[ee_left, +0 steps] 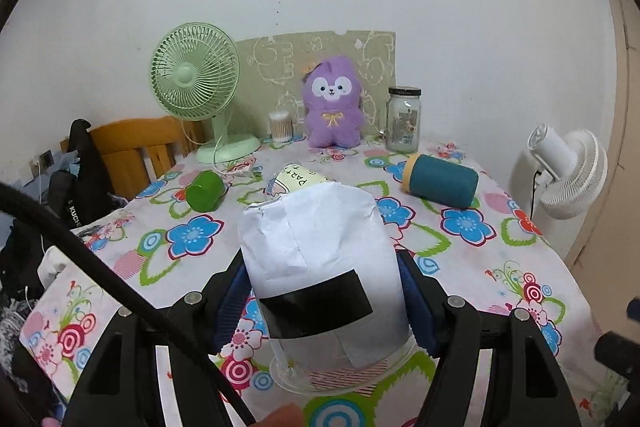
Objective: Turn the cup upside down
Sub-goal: 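Rotate the held white cup with the left gripper until it stands on its end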
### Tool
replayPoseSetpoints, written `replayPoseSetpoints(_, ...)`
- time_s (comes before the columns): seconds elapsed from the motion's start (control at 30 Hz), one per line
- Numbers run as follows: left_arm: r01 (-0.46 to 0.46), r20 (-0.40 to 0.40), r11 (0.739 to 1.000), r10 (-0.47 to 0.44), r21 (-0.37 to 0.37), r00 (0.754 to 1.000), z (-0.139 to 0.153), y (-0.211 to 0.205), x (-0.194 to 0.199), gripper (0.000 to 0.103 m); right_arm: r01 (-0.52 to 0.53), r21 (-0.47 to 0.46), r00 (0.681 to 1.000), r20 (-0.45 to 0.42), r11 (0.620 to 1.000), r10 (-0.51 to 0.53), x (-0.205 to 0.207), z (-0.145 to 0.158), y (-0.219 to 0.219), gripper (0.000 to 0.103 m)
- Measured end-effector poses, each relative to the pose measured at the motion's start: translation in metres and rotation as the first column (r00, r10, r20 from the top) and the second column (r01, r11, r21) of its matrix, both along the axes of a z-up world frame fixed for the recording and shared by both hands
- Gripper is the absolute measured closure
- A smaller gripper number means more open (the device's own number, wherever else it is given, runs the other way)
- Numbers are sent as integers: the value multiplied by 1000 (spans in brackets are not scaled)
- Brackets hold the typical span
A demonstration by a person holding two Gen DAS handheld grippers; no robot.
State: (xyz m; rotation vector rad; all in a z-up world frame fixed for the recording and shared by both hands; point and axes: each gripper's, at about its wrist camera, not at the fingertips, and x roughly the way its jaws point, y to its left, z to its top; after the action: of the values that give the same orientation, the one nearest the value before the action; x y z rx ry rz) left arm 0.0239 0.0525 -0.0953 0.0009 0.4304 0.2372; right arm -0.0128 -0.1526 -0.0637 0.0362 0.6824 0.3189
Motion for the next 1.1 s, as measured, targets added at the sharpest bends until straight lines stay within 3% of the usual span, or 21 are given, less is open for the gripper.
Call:
replayPoseSetpoints(0.13,-1,43,1000,0,11,999,-4,-2,-8,31,-59,-37,993,98,998,62,-14,8,14,7)
replayPoseSetpoints(0.23,13,54,1000,-14,8,998,-9,-3,-12,31,-98,-50,988,115,994,104,-18,7,21,7)
replayPoseSetpoints(0.73,4,-110,1000,-6,-20,994,-43,0,-11,30,-178,-50,979,92,983,182,-28,-5,37,7)
replayPoseSetpoints(0.87,-25,-182,997,10,-75,983,-55,10,-11,30,-192,-43,978,79,980,195,-28,-7,40,7)
replayPoseSetpoints(1.1,-33,-179,995,16,-94,984,-55,18,-17,30,-217,-46,973,75,975,220,-27,-9,46,7)
